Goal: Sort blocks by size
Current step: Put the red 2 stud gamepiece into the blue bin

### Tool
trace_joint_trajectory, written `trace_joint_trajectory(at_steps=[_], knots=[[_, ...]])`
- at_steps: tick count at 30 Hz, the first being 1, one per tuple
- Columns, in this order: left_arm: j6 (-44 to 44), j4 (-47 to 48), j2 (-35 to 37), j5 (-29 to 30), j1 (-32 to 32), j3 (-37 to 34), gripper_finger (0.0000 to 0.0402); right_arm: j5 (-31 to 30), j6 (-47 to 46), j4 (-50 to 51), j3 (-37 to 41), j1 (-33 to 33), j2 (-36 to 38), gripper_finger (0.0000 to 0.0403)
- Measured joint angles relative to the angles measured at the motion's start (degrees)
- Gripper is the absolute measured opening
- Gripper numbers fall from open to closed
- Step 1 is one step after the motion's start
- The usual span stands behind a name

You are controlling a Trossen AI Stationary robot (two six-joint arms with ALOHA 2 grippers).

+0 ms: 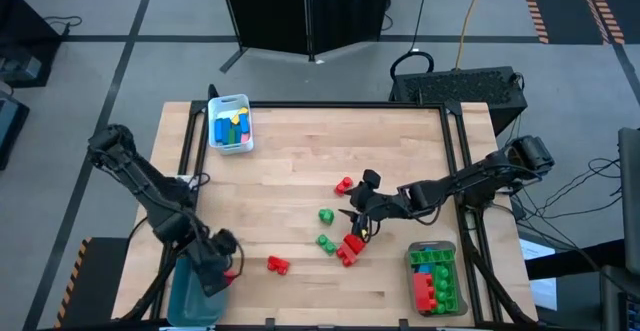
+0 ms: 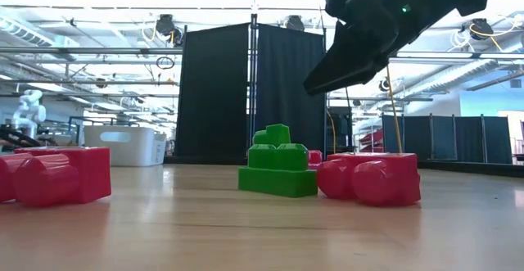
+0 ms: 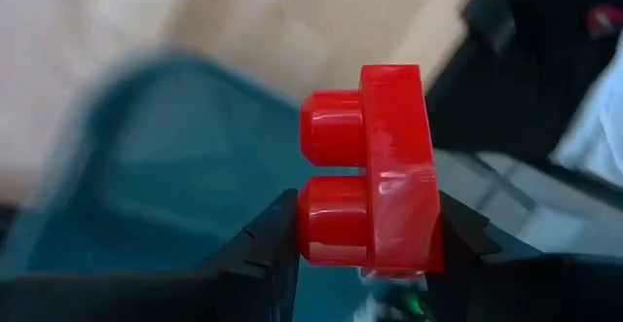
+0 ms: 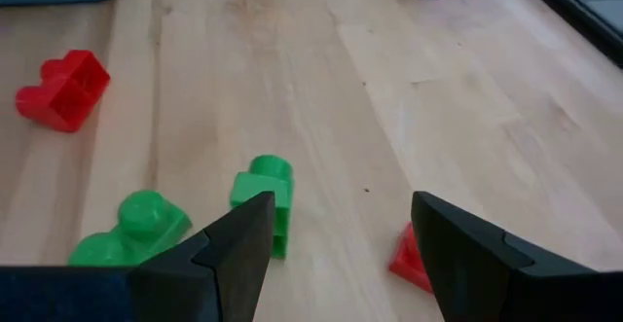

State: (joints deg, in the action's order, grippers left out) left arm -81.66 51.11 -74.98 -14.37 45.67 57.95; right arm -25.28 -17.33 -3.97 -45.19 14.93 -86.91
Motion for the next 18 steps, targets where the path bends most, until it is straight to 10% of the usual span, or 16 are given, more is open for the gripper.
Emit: trace_joint_trajectory(at_steps=[10, 18], knots=[[-12.87, 1.74, 0.0, 3.71, 7.82, -0.03, 0.0146, 3.79, 4.88, 0.6, -0.02, -2.57, -0.59, 0.0229], [-14.04, 2.72, -2.26, 6.48, 11.23, -0.05, 0.0222, 4.82, 7.33, -3.79, -0.07, -2.31, -2.1, 0.0229]])
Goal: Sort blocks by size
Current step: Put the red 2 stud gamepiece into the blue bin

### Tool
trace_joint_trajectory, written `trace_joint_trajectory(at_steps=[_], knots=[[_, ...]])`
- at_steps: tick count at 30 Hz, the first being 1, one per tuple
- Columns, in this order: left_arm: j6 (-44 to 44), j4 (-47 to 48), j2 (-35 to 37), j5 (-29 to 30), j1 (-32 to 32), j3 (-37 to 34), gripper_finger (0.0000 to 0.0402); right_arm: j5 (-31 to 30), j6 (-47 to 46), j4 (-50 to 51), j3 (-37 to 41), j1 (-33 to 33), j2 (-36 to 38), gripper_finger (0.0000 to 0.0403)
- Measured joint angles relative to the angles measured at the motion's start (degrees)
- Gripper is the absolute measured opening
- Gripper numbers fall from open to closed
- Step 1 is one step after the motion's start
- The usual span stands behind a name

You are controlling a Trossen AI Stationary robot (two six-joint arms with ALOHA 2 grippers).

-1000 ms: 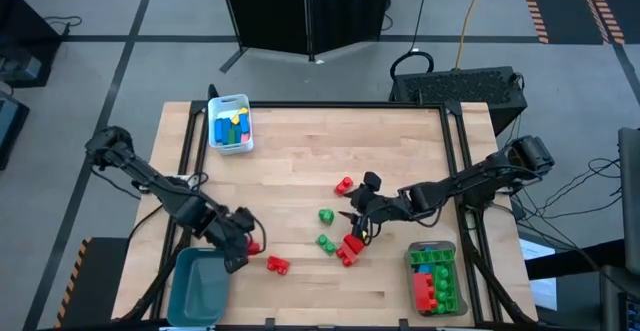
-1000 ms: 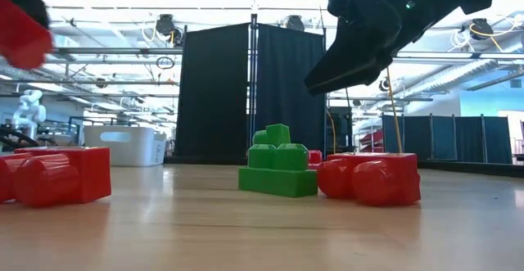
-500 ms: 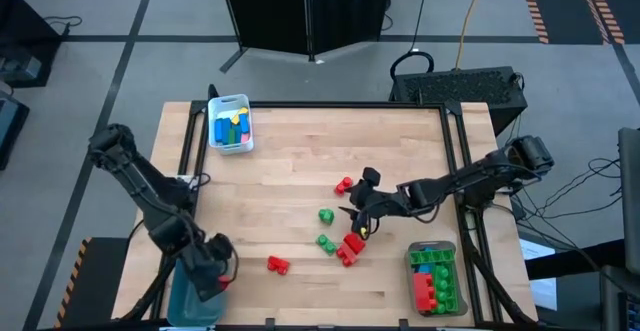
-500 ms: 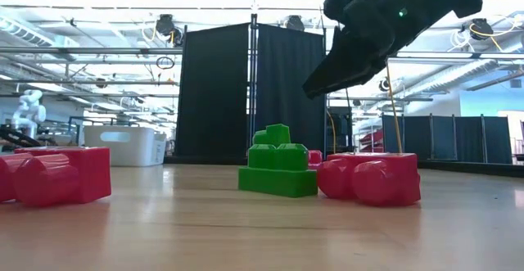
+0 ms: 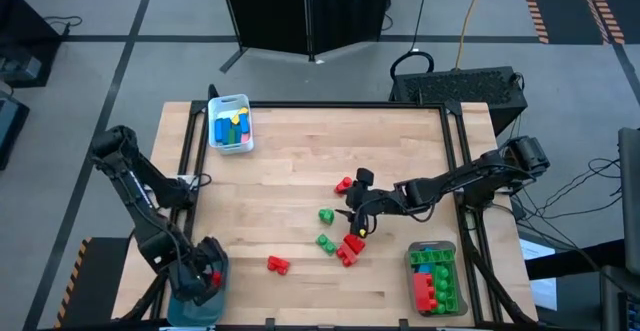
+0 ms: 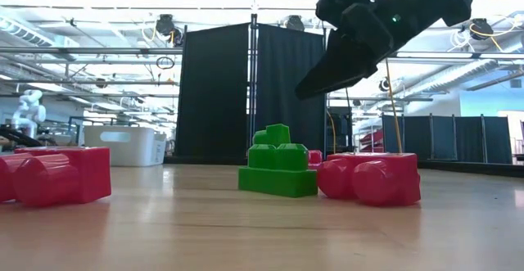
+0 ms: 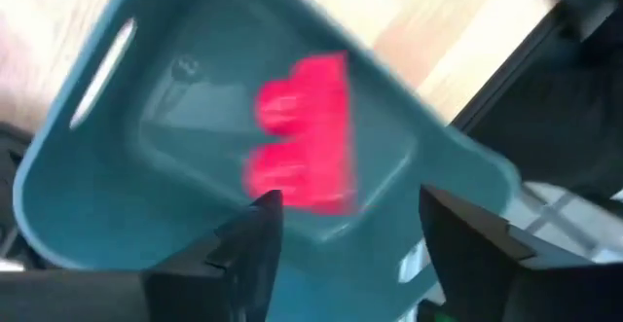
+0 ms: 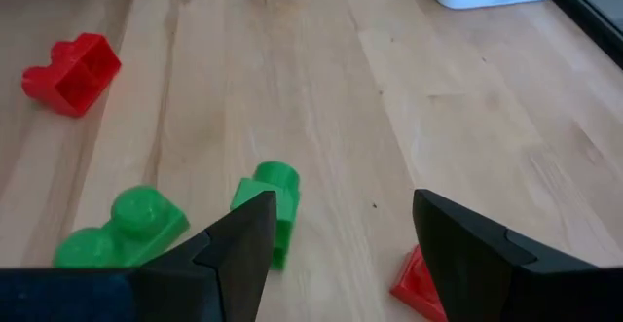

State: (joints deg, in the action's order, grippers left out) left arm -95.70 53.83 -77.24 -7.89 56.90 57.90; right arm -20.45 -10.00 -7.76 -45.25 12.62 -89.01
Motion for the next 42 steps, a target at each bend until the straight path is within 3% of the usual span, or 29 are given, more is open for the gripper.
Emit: trace_joint_trajectory(at_steps=[6, 19, 24, 27, 36, 42], knots=[[0.02, 4.21, -1.44, -6.17, 0.92, -0.05, 0.0247, -0.09, 0.02, -0.47, 0.0, 0.02, 0.02, 0.0229], [0.48, 4.19, -1.41, -6.22, 0.77, -0.05, 0.0249, -0.15, 1.45, -1.06, 0.0, 0.2, 0.02, 0.0229], [2.07, 4.16, -1.41, -4.28, -2.22, -0.05, 0.0249, 1.32, 1.73, -1.14, 0.0, 0.21, 0.02, 0.0229], [6.3, 3.83, -1.41, -1.3, -5.21, -0.05, 0.0249, 1.56, 1.74, -1.11, 0.0, 0.24, 0.02, 0.0229], [20.43, 2.83, -1.41, 0.46, -13.28, -0.05, 0.0249, 3.0, 2.6, -0.58, 0.0, 0.24, 0.02, 0.0229], [30.93, -3.09, -1.39, 7.85, -17.57, -0.03, 0.0249, 3.02, 2.8, -0.6, 0.0, 0.24, 0.04, 0.0229]])
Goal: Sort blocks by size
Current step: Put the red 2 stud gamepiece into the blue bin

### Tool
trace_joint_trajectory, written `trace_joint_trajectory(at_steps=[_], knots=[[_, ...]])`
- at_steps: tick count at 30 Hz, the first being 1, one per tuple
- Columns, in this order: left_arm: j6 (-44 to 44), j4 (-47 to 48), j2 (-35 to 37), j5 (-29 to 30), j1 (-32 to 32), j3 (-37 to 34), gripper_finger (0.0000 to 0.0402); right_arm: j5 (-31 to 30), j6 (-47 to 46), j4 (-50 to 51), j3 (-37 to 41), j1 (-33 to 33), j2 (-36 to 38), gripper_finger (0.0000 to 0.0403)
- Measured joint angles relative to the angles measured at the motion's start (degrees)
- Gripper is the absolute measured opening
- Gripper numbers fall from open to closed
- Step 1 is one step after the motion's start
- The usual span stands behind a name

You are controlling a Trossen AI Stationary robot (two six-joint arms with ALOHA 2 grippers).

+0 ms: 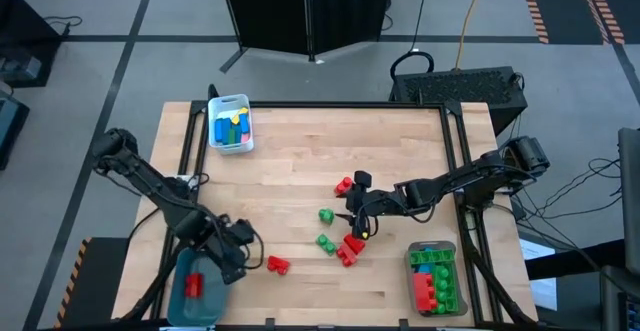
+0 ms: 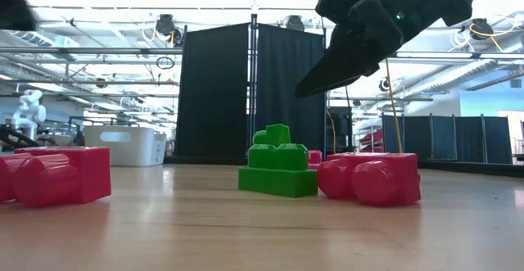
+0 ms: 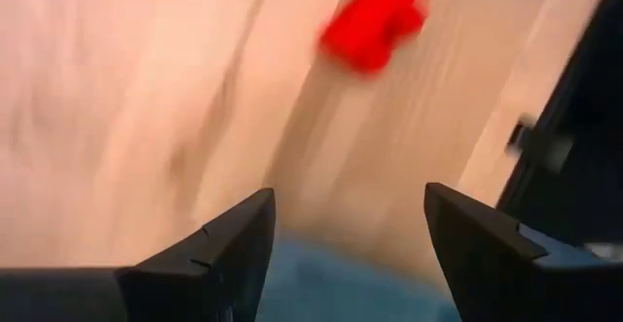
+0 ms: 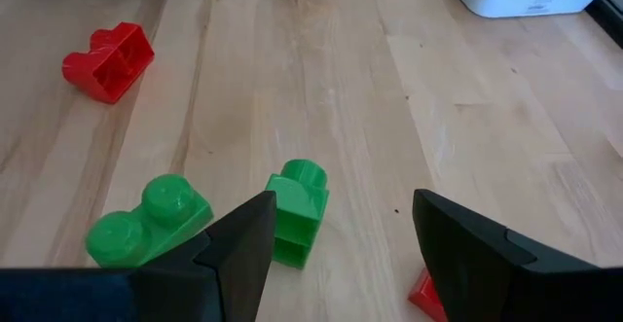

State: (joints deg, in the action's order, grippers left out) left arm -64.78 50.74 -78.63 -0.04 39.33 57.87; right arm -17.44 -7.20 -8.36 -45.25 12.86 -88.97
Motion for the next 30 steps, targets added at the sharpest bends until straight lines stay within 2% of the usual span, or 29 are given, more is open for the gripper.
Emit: trace_joint_trajectory(at_steps=[6, 10, 13, 24, 30], knots=[[18.26, -10.99, -0.82, 13.54, -1.22, 0.06, 0.0249, 0.01, 0.48, 0.08, 0.0, 0.0, 0.0, 0.0228], [33.68, -16.98, -4.06, 16.59, -1.06, 0.07, 0.0249, 0.01, 0.48, 0.72, 0.0, 0.0, 0.0, 0.0228], [40.06, -18.52, -7.27, 18.44, -1.07, 0.07, 0.0249, 0.01, 0.46, 1.05, 0.02, 0.0, 0.0, 0.0228], [43.21, -22.74, -18.7, 18.52, -1.37, 0.04, 0.0249, 0.01, 0.44, 1.23, 0.02, 0.0, 0.02, 0.0228], [43.19, -25.48, -21.72, 14.67, -1.37, 0.1, 0.0249, 0.01, 0.42, 1.27, 0.02, 0.0, 0.02, 0.0228]])
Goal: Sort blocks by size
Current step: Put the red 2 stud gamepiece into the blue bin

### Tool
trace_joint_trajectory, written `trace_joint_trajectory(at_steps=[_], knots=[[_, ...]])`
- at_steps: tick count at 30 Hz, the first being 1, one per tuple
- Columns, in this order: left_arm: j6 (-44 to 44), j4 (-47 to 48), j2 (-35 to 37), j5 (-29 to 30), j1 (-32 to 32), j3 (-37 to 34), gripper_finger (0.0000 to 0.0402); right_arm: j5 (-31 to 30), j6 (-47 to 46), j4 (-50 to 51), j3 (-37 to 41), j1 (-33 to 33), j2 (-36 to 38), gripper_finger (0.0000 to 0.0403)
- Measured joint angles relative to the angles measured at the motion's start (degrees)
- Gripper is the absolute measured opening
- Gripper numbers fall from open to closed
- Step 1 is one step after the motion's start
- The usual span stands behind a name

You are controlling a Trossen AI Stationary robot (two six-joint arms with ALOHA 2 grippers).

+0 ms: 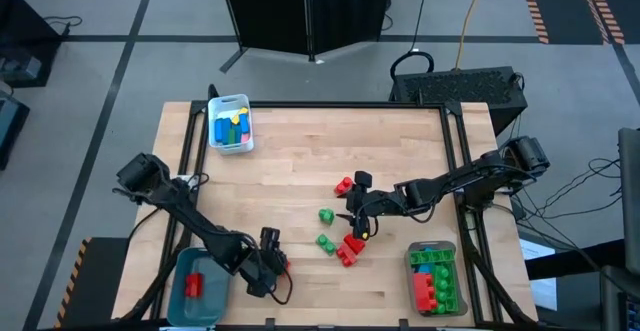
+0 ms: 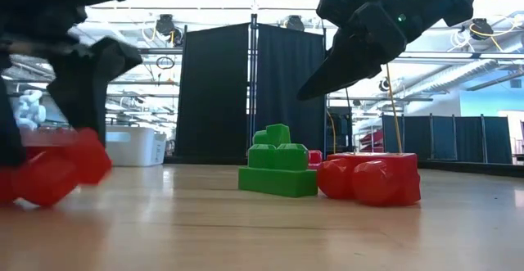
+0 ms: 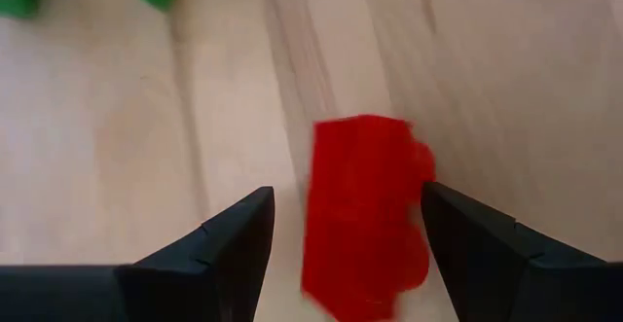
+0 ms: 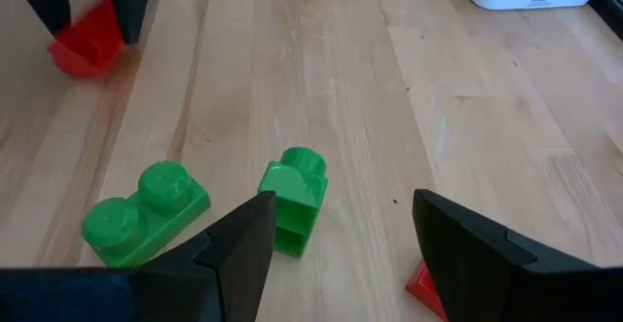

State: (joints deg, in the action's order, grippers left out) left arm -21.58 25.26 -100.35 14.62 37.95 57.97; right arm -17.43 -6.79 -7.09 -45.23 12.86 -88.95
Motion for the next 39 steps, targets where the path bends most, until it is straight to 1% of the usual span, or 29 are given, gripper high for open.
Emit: trace_joint_trajectory(at_steps=[2, 6, 10, 13, 19, 21, 25, 27, 29, 32, 34, 36, 39], knots=[[0.0, -0.02, -1.0, -1.02, 0.04, -0.09, 0.0249, 0.0, 0.0, 0.0, 0.0, 0.0, 0.0, 0.0228], [-0.04, -0.52, -1.74, -1.11, 0.02, -0.08, 0.0247, 0.0, 0.0, 0.02, 0.0, 0.0, 0.0, 0.0228], [-0.13, -0.23, -2.57, -1.15, -0.02, -0.12, 0.023, 0.0, -0.01, 0.04, 0.02, 0.0, 0.0, 0.0228], [-0.13, -0.29, -2.79, -1.31, -0.02, -0.1, 0.0201, 0.0, -0.01, 0.04, 0.02, 0.0, 0.0, 0.0228], [-0.59, -0.38, -2.75, -2.97, -0.11, -0.1, 0.012, 0.0, -0.02, 0.04, 0.02, 0.0, 0.0, 0.0228], [-0.83, -0.41, -2.72, -3.21, -0.11, -0.04, 0.0103, 0.0, -0.02, 0.04, 0.02, 0.0, 0.0, 0.0228], [-2.24, 0.37, -2.28, -3.93, -0.09, -0.04, 0.0102, 0.0, -0.02, 0.04, 0.02, 0.0, 0.0, 0.0228], [-3.74, 1.85, -1.67, -4.26, -0.07, -0.04, 0.0109, 0.0, -0.02, 0.04, 0.02, 0.0, 0.0, 0.0228], [-5.68, 3.68, -0.42, -4.55, 0.01, -0.04, 0.0118, 0.0, -0.02, 0.04, 0.02, 0.0, 0.0, 0.0228], [-8.34, 6.29, 1.87, -5.61, 0.04, 0.05, 0.012, 0.0, -0.02, 0.07, 0.02, 0.0, 0.0, 0.0228], [-10.44, 8.95, 3.54, -5.59, 0.04, 0.87, 0.0117, 0.4, -0.02, 0.0, 0.02, 0.0, 0.0, 0.0228], [-12.74, 11.85, 5.39, -5.46, 0.04, 2.33, 0.0114, 2.01, -0.19, -0.59, 0.02, 0.0, -0.01, 0.0229], [-17.35, 16.7, 7.86, -5.13, 0.06, 4.24, 0.0114, 2.98, -0.8, -3.76, 0.02, 0.07, -1.17, 0.0233]])
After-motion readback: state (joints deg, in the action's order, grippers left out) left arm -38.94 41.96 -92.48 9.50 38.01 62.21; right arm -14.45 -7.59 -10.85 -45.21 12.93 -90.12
